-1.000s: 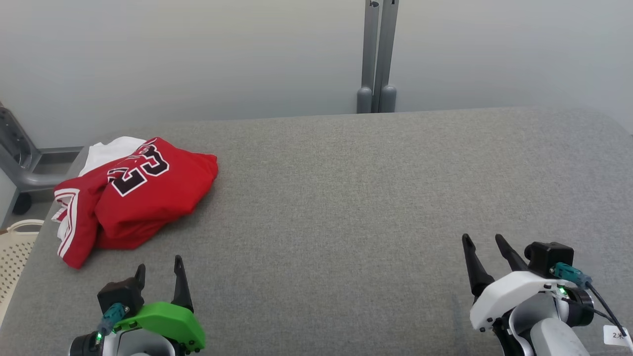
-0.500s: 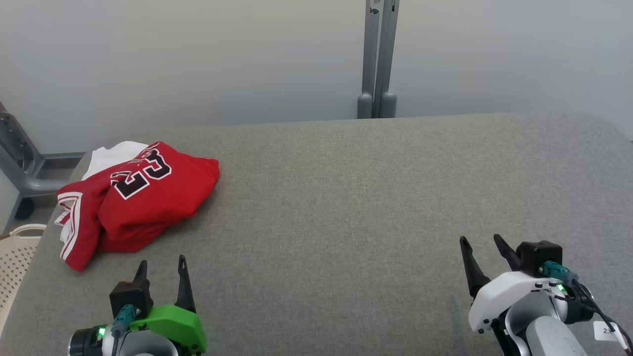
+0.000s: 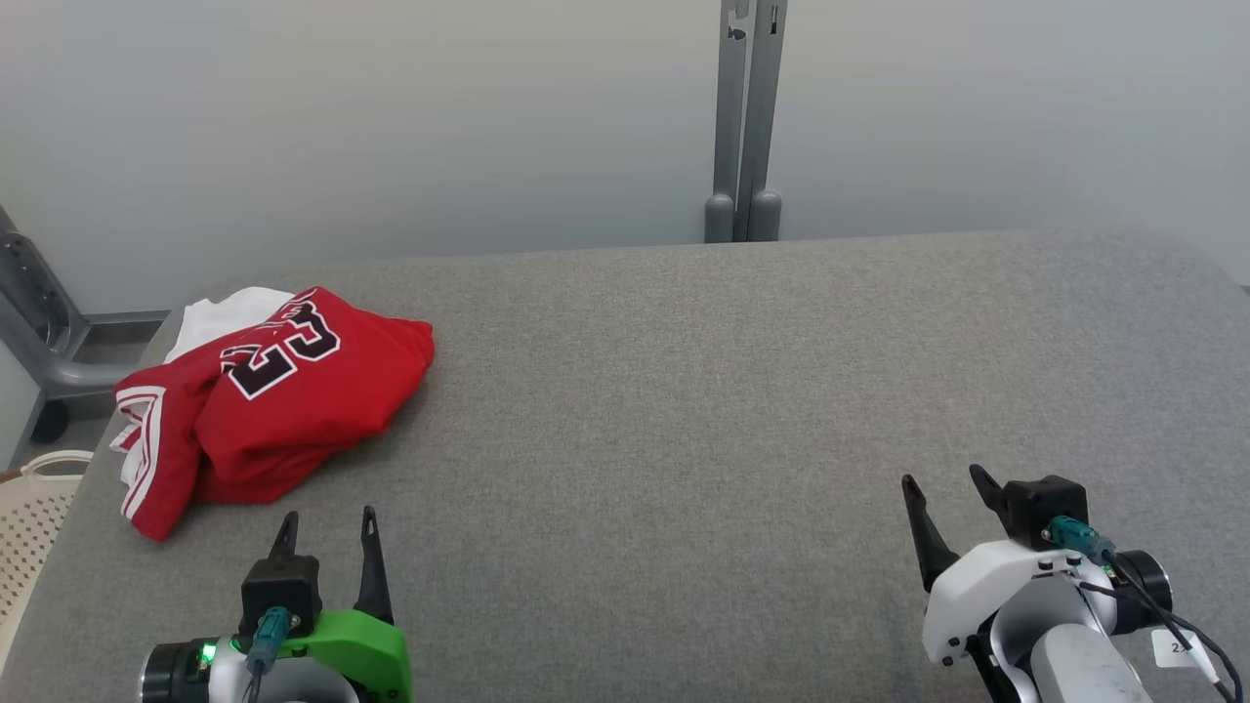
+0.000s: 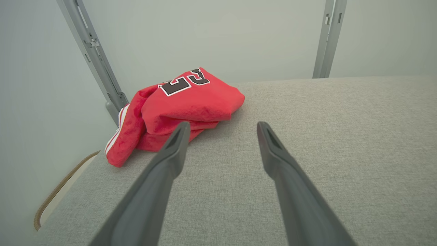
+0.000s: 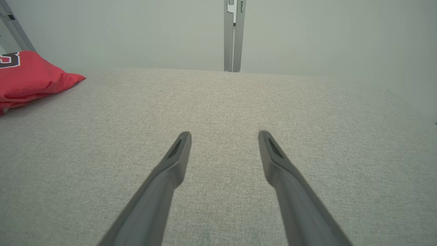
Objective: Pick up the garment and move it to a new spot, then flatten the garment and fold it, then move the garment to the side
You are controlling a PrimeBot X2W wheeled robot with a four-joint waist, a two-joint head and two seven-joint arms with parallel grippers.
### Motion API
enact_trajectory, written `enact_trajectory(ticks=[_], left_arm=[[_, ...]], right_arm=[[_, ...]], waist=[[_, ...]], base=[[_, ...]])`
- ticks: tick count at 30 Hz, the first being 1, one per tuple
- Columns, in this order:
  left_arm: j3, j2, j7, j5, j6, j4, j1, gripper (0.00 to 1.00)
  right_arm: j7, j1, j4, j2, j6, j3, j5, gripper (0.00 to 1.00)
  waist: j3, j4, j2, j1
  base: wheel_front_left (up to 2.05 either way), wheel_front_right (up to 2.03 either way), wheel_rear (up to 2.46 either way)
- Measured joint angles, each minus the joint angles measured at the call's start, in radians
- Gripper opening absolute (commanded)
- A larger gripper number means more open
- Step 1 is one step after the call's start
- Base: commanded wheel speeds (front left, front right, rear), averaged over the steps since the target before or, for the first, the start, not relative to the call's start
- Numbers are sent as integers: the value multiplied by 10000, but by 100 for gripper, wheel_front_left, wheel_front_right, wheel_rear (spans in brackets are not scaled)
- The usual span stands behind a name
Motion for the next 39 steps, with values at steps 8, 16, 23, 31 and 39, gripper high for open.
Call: enact_trajectory(ticks=[8, 16, 23, 31, 39], left_arm=[[-13, 29, -15, -46, 33, 8, -5, 100], [-21, 35, -63, -199, 73, 8, -42, 100], [58, 102, -161, -359, 100, -23, -52, 100], [190, 265, -190, -571, 19, -33, -8, 100], [199, 322, -84, -844, -165, -221, 191, 100]], right_arm=[[-27, -53, 25, -2, 0, 8, -48, 100], [-65, -67, 17, -8, 0, 52, -17, 100], [-343, 20, -33, -8, 0, 153, 215, 100], [-658, 109, 4, -6, 0, 322, 518, 100], [-926, 221, 167, -6, 0, 629, 894, 100]], waist=[[33, -7, 0, 0], [69, 101, 0, 0], [97, 576, 0, 0], [91, 1354, 0, 0], [73, 2385, 0, 0]], base=[[0, 0, 0], [0, 0, 0], [0, 0, 0], [0, 0, 0], [0, 0, 0]])
